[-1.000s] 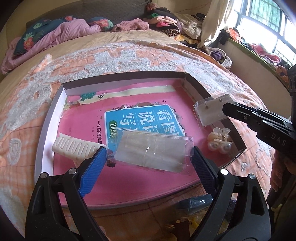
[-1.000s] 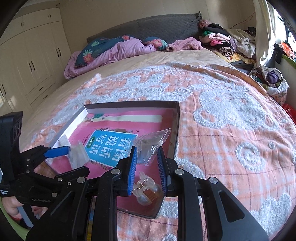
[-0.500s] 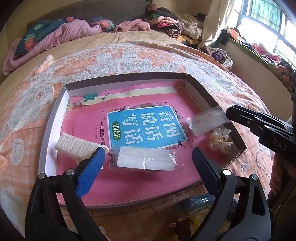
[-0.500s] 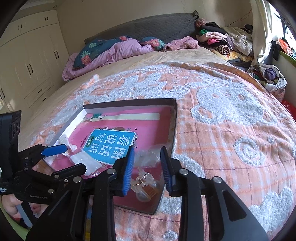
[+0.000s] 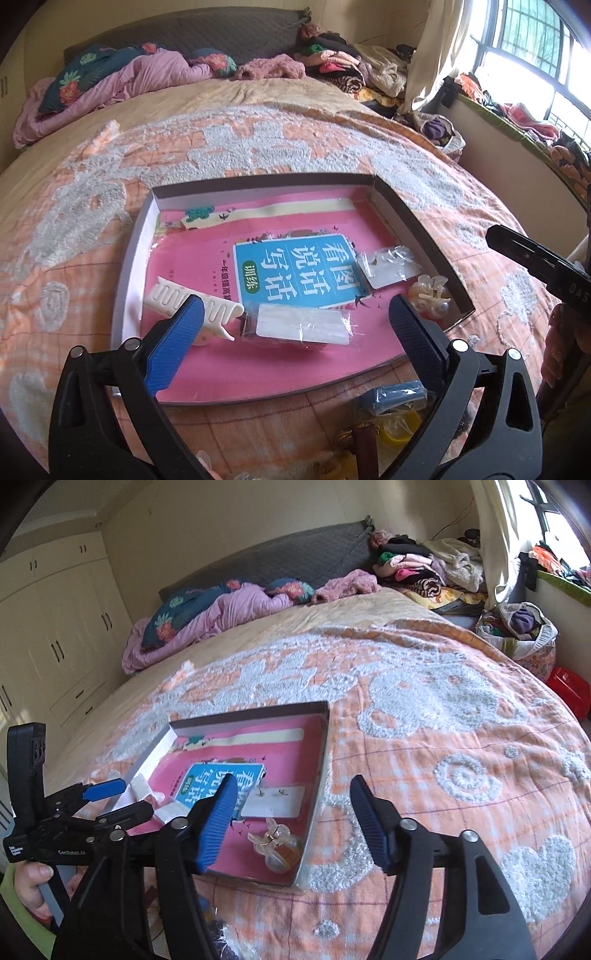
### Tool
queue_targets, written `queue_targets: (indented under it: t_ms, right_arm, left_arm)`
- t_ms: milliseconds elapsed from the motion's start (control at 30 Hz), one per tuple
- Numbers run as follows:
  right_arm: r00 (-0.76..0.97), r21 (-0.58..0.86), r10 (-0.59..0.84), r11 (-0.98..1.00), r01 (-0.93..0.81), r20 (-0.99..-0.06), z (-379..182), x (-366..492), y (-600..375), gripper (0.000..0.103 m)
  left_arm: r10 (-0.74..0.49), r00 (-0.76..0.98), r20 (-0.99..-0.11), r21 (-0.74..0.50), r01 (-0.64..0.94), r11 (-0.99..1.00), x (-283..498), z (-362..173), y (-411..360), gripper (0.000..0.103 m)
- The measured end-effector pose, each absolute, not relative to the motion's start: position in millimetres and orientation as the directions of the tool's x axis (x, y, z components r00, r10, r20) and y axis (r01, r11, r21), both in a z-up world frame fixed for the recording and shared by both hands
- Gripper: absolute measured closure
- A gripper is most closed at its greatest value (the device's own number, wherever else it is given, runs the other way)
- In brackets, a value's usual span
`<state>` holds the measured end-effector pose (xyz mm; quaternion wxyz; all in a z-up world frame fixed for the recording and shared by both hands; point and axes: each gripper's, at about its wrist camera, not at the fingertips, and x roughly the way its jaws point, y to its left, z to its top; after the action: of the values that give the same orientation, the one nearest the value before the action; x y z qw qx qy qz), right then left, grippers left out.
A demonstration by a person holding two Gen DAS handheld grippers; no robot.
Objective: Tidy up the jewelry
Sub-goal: 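Withdraw both tools from the box back over the quilt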
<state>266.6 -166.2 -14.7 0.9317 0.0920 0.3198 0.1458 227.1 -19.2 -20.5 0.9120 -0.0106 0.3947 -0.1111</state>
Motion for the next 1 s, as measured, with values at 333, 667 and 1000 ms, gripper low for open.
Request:
queue_targets:
  t_ms: [333, 667, 1000]
  right_arm:
    - [0.778, 0.241, 0.33, 0.942, -0.235, -0.534, 3.7, 250.4, -161.5, 0.029]
    - [0.795, 0.226, 0.346, 0.937, -0.266, -0.498, 20.6, 231.8, -154.9, 0.025]
    - [0.801, 0.229, 0.365, 0.93, -0.288, -0.475, 32.5, 207.4, -155.2, 0.025]
  left_arm:
    - [-0.205, 0.707, -0.677, -0.118, 0.17, 0.978, 216.7, 1.2, -7.2, 0.01]
    - [-0.198, 0.746, -0.635, -0.145, 0.137, 0.98, 202.7, 24.4, 9.9, 0.01]
    - [-0.197, 0.769, -0.609, -0.165, 0.12, 0.979, 180.2, 38.7, 19.1, 0.01]
